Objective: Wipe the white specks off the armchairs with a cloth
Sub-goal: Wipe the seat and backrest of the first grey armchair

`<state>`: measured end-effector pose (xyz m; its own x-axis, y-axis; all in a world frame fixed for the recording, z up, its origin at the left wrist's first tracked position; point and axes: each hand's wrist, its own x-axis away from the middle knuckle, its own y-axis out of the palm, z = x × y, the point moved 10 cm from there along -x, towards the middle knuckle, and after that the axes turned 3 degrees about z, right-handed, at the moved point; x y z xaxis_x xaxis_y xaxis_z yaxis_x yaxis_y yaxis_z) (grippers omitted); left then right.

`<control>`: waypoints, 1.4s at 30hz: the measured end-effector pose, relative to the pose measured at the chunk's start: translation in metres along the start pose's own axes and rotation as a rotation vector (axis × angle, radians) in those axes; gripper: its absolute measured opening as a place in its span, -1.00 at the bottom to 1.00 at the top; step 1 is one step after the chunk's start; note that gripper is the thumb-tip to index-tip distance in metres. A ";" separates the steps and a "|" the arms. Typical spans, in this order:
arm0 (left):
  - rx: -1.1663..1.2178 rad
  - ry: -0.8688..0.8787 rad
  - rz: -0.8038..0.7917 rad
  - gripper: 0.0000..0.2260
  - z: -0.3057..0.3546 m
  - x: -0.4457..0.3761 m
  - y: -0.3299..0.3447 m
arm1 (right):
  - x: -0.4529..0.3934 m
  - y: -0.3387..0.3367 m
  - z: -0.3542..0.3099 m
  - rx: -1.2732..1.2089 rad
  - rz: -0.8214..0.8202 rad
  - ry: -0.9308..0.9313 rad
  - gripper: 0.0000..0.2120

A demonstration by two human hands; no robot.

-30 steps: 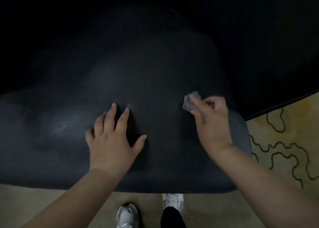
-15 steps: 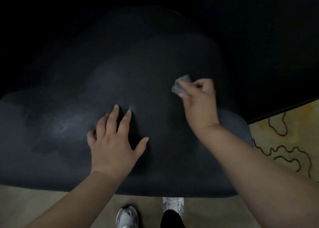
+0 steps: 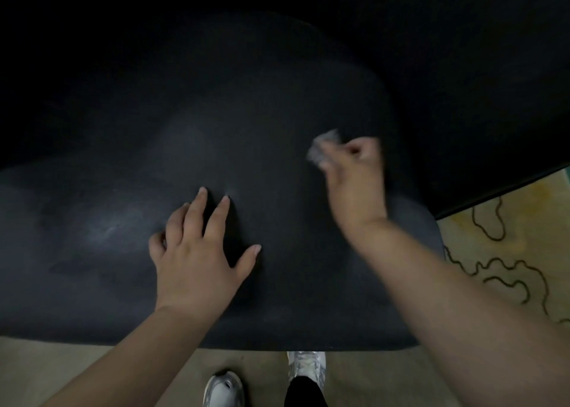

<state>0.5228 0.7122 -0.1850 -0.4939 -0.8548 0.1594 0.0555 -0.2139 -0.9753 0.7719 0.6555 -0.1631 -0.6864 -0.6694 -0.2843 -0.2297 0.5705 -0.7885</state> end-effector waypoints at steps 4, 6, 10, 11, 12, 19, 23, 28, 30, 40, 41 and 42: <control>0.003 0.011 0.018 -0.29 0.000 -0.001 -0.001 | 0.081 0.001 -0.055 -0.078 -0.247 -0.362 -0.71; 0.016 0.037 0.041 -0.34 -0.002 -0.001 -0.004 | 0.081 -0.014 -0.028 -0.054 -0.278 -0.283 -0.71; 0.050 0.080 0.083 -0.40 -0.010 0.004 -0.005 | 0.059 -0.034 0.019 0.080 -0.128 -0.006 -0.67; 0.058 0.087 0.092 -0.40 -0.013 0.006 -0.005 | 0.066 -0.034 0.012 0.048 -0.120 0.024 -0.65; 0.063 0.089 0.103 -0.41 -0.015 0.008 -0.005 | 0.078 -0.031 0.001 0.021 -0.127 0.018 -0.64; 0.074 0.084 0.153 -0.44 -0.039 0.032 -0.003 | 0.161 -0.030 -0.036 0.011 -0.162 -0.087 -0.61; 0.079 0.029 0.159 -0.46 -0.060 0.044 -0.002 | 0.167 -0.045 -0.021 0.030 -0.023 0.097 -0.61; 0.086 -0.021 0.154 -0.47 -0.085 0.052 -0.005 | 0.211 -0.004 -0.060 -0.214 -0.004 0.315 -0.80; 0.081 -0.034 0.141 -0.47 -0.097 0.054 -0.006 | 0.223 0.020 -0.090 -0.242 -0.062 0.316 -0.67; 0.037 -0.067 0.045 -0.44 -0.114 0.057 -0.001 | 0.198 -0.017 -0.019 -0.178 -0.064 0.386 -0.71; 0.031 -0.076 0.025 -0.44 -0.113 0.057 -0.002 | 0.190 -0.030 -0.011 -0.082 -0.055 0.351 -0.74; 0.024 -0.082 0.003 -0.45 -0.112 0.058 -0.004 | 0.183 -0.039 -0.010 -0.014 -0.066 0.297 -0.73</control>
<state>0.3972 0.7165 -0.1894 -0.4208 -0.8913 0.1691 0.0786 -0.2216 -0.9720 0.6479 0.5160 -0.1790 -0.8411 -0.5377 -0.0592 -0.2883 0.5381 -0.7920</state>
